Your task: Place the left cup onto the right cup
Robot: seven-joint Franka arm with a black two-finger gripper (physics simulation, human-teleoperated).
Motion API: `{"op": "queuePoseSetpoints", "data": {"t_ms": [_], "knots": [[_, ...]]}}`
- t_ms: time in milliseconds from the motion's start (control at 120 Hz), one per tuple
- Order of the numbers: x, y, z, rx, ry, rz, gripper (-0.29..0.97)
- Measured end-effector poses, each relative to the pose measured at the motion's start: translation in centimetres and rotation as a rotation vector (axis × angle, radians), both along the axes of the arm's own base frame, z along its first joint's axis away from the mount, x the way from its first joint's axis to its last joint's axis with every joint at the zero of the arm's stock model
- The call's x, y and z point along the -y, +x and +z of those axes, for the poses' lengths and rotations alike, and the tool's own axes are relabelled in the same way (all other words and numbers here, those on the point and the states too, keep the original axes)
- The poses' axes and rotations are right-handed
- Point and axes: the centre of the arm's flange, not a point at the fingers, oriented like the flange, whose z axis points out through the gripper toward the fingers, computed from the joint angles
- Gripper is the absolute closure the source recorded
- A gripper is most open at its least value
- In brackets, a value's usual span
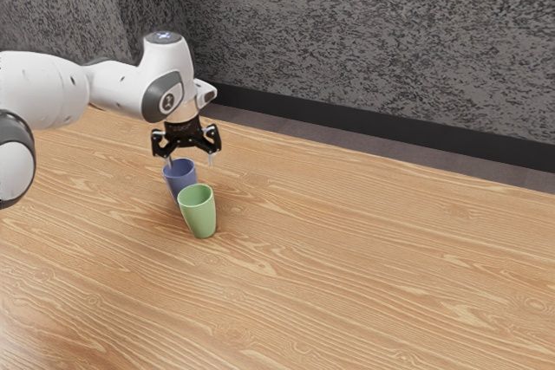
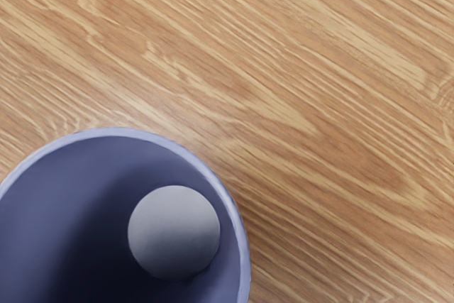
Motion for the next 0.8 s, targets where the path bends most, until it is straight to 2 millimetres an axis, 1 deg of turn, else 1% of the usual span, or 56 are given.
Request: {"op": "queuePoseSetpoints", "data": {"t_ms": [100,292,800], "knots": [[-0.1,0.6,0.2,0.01,0.003,-0.001,0.0],[-0.2,1.0,-0.2,0.011,0.005,-0.002,0.0],[-0.2,1.1,-1.8,-0.01,0.0,-0.001,0.01]]}}
